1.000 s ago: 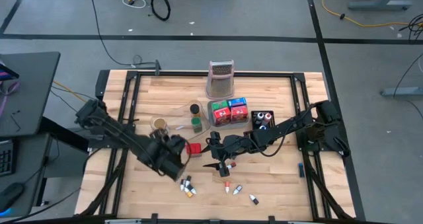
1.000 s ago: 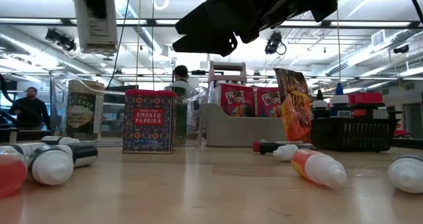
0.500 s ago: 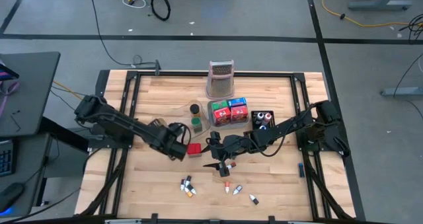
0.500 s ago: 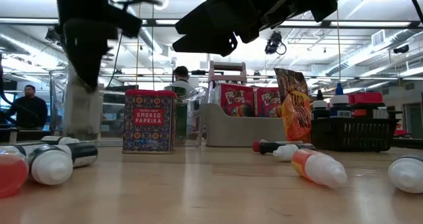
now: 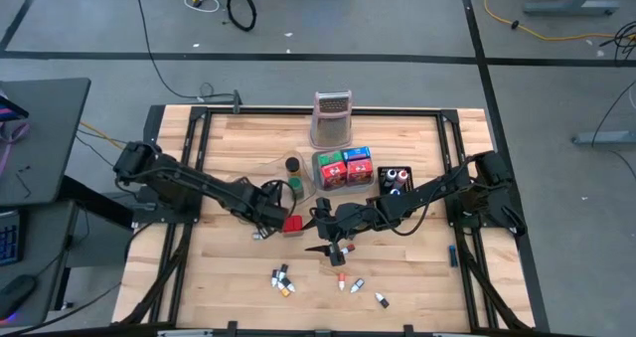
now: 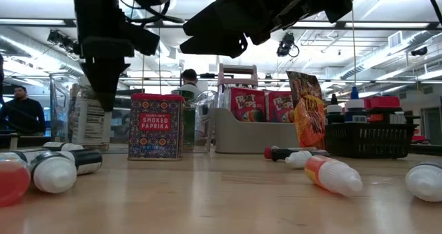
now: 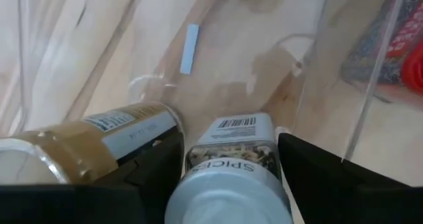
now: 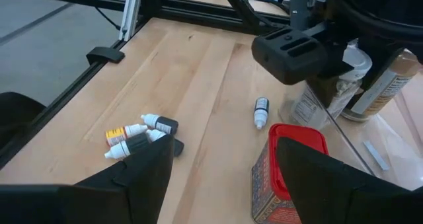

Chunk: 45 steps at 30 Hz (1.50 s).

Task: Pick & Place Kitchen Items
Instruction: Put the white seasoning bottle into the transparent bin, then put the red seasoning can into the transparent bin

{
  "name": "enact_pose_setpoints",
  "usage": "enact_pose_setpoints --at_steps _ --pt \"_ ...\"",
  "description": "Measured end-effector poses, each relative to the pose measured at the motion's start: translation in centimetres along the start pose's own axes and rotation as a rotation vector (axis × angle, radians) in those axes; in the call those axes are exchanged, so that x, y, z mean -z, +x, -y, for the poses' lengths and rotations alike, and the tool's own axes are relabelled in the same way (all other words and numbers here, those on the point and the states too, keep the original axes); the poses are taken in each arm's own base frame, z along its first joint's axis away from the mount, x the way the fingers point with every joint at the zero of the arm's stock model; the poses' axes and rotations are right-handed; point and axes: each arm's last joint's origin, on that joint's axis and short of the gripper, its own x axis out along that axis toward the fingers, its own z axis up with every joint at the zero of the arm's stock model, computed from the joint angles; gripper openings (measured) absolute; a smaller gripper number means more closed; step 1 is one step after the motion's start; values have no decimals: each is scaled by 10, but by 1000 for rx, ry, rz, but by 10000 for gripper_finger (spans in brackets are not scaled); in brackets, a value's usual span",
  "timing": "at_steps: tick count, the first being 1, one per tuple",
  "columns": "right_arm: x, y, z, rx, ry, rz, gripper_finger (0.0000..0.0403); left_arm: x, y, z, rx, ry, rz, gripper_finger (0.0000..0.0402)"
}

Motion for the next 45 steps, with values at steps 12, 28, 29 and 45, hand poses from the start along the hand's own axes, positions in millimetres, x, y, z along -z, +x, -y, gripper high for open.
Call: enact_pose_setpoints --at_steps 12,28,29,45 --pt "3 9 4 26 -30 52 277 -22 -52 5 -10 23 162 263" --pt "5 9 20 147 65 34 277 -23 -148 20 112 58 438 262" --pt "3 9 20 147 64 22 277 -23 -153 20 116 55 456 262" --pt "-28 -23 19 110 130 -321 242 7 -127 52 109 160 575 259"
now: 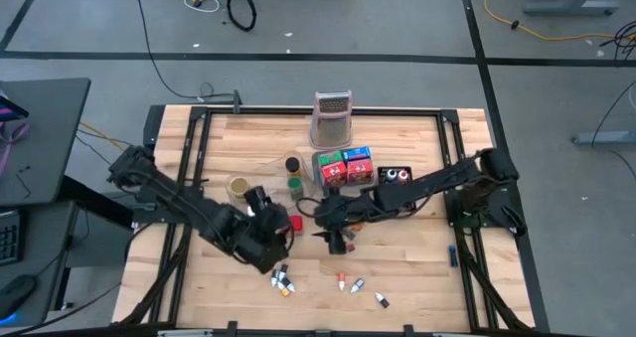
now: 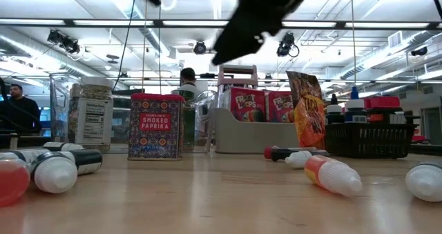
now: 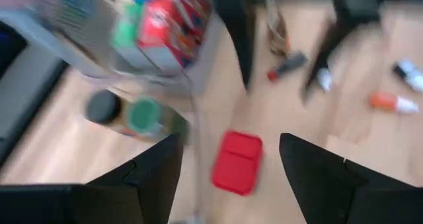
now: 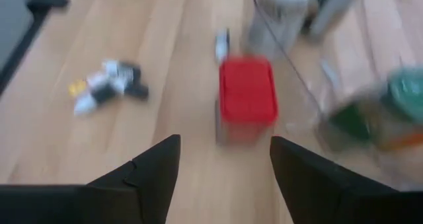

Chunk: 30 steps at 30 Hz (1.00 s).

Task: Pick & Place Kitchen Items
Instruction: Put the red seasoning can into the transparent bin

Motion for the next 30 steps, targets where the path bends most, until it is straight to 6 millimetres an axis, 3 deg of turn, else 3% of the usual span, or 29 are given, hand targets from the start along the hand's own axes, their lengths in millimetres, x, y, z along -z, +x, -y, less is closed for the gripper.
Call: enact_pose_setpoints --at_steps 3,9,15,21,30 --pt "1 -21 -1 0 22 -52 236 17 16 9 47 -4 -20 259" --pt "-6 -78 -10 -24 6 26 237 47 59 17 172 28 -44 258" --pt "25 -130 -16 19 49 143 238 51 90 9 327 59 -57 258" --pt "60 -154 -6 87 93 323 237 48 106 -6 299 89 -56 258" --pt "69 -173 10 144 62 414 236 39 123 -27 338 32 -116 258"
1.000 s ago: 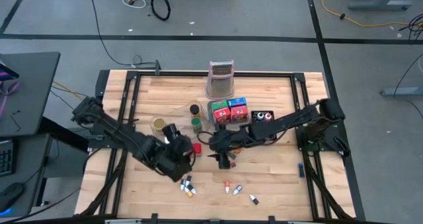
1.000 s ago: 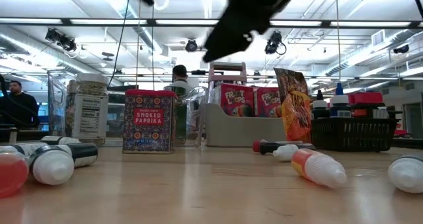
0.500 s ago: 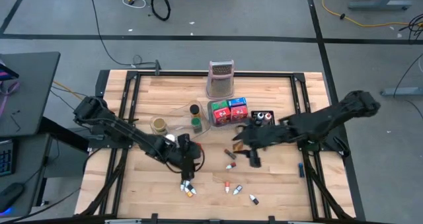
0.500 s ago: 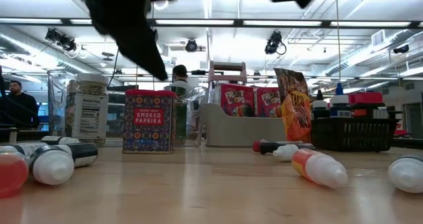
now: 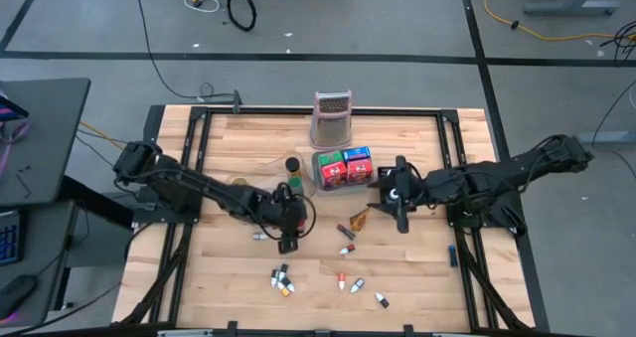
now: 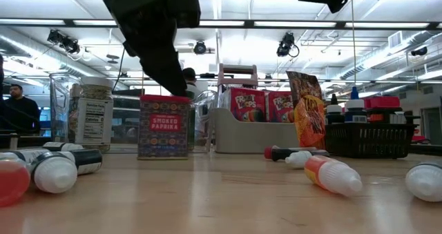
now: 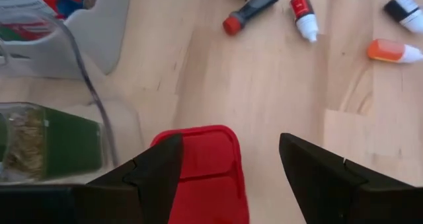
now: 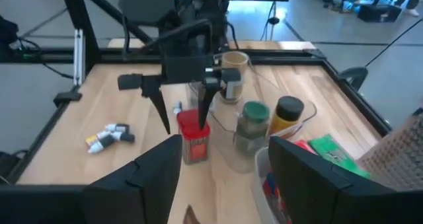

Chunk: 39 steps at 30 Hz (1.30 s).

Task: Pick & Place Kitchen Items
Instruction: Put the red seasoning can into the transparent bin

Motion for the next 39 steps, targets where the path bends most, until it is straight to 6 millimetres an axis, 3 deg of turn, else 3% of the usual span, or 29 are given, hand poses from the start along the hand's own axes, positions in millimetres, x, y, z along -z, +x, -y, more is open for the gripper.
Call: enact_pose_setpoints --at_steps 13,25,34,39 --pt "8 9 -2 4 -49 -72 236 -7 -5 2 -43 14 40 258" --pt "7 9 -3 1 -92 -60 236 8 -2 -4 -124 -94 -50 258" --pt "6 9 -3 1 -91 -55 236 18 8 -1 -48 -124 -48 258" --pt "6 9 -3 1 -91 -55 236 16 9 -1 -48 -238 -24 259"
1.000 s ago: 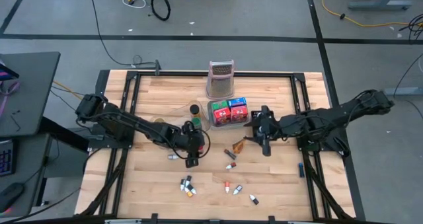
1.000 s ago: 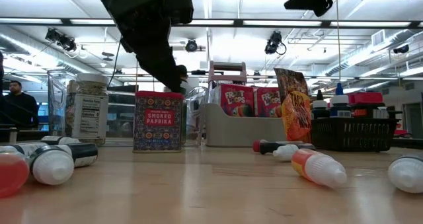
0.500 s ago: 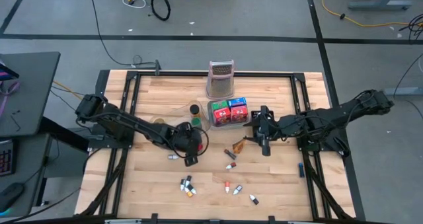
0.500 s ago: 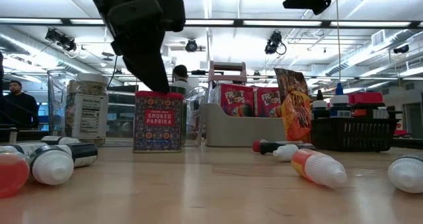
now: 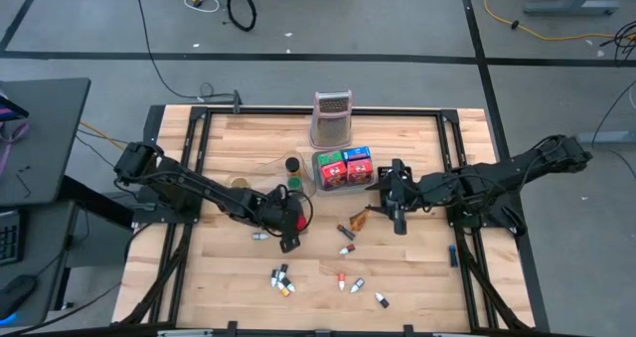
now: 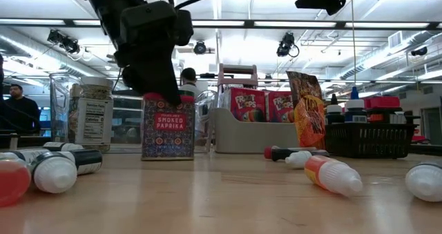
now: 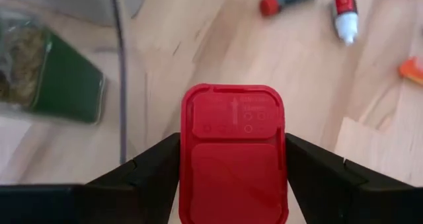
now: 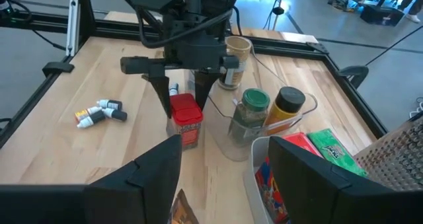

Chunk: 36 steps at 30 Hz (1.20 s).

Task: Pick & Place Kitchen Items
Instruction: Put the red seasoning can into the transparent bin

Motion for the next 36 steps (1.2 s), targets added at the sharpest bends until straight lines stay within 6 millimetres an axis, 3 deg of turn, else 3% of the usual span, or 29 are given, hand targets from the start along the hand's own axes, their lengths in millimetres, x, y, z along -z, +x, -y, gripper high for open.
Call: enact_pose_setpoints --at_steps 26,36 --pt "0 0 0 0 -1 0 236 1 -1 -1 -19 77 -12 254" --pt "0 0 0 0 -1 5 236 0 -1 -1 -22 55 -2 234"
